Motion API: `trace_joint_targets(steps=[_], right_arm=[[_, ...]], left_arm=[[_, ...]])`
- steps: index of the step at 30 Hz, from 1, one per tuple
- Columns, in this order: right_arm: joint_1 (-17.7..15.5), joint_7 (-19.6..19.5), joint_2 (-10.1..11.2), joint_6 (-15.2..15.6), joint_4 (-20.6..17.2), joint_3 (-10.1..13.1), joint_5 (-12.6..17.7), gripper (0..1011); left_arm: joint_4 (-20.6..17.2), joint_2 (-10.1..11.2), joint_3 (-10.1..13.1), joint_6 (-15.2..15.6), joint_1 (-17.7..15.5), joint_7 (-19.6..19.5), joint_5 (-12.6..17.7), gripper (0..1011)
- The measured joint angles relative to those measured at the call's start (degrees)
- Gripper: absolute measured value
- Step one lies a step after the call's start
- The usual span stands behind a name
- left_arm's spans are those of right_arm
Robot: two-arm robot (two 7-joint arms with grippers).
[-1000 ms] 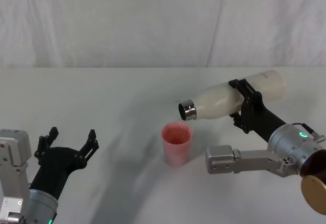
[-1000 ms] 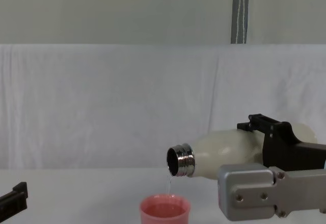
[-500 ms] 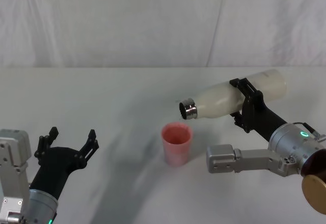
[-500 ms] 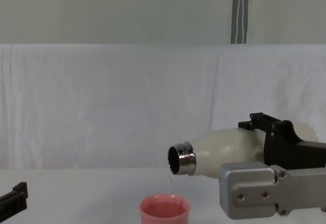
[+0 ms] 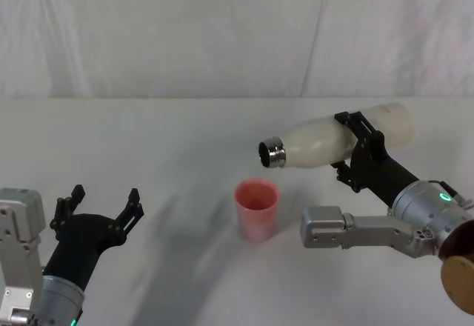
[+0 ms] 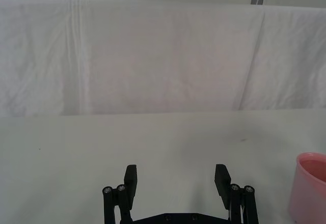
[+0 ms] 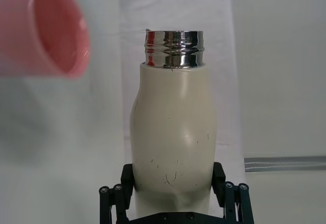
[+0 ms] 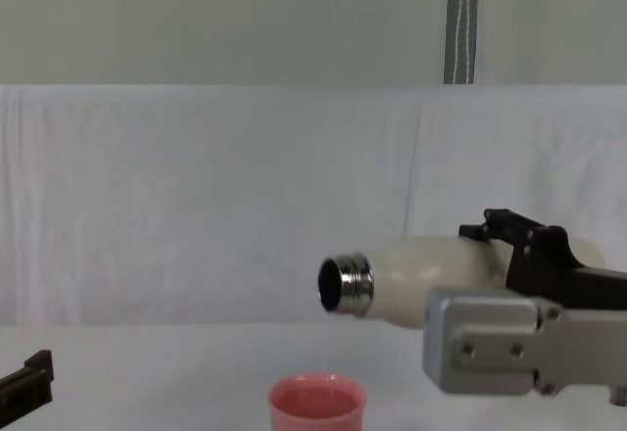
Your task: Grasp the thermos with one hand and pour water into the cup lid.
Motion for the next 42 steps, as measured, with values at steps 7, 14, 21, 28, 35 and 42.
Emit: trace_joint_targets(steps=[7, 14, 21, 28, 35, 42], right_arm=[[-2.1, -2.0, -1.8, -2.5, -0.6, 3.1, 6.5, 947], [-3.7, -2.3, -3.5, -4.2, -1.3, 5.9, 12.1, 947], [-5.4, -1.3, -5.7, -6.4, -1.6, 9.5, 20.1, 947], [-6.7, 0.5, -7.2, -7.9, -1.6, 12.5, 27.3, 947], [-8.1, 2.1, -9.2, -8.9, -1.3, 15.5, 34.9, 947], [-10.5, 3.6, -12.5, -9.8, -0.4, 19.1, 45.2, 947]], left_arm=[[0.0, 0.0, 0.0, 0.0, 0.0, 0.0, 0.0, 1001], [0.0, 0.0, 0.0, 0.0, 0.0, 0.0, 0.0, 1001], [0.0, 0.0, 0.0, 0.0, 0.0, 0.0, 0.0, 1001], [0.0, 0.0, 0.0, 0.0, 0.0, 0.0, 0.0, 1001], [0.0, 0.0, 0.0, 0.0, 0.0, 0.0, 0.0, 1001], [0.0, 0.0, 0.0, 0.0, 0.0, 0.0, 0.0, 1001]])
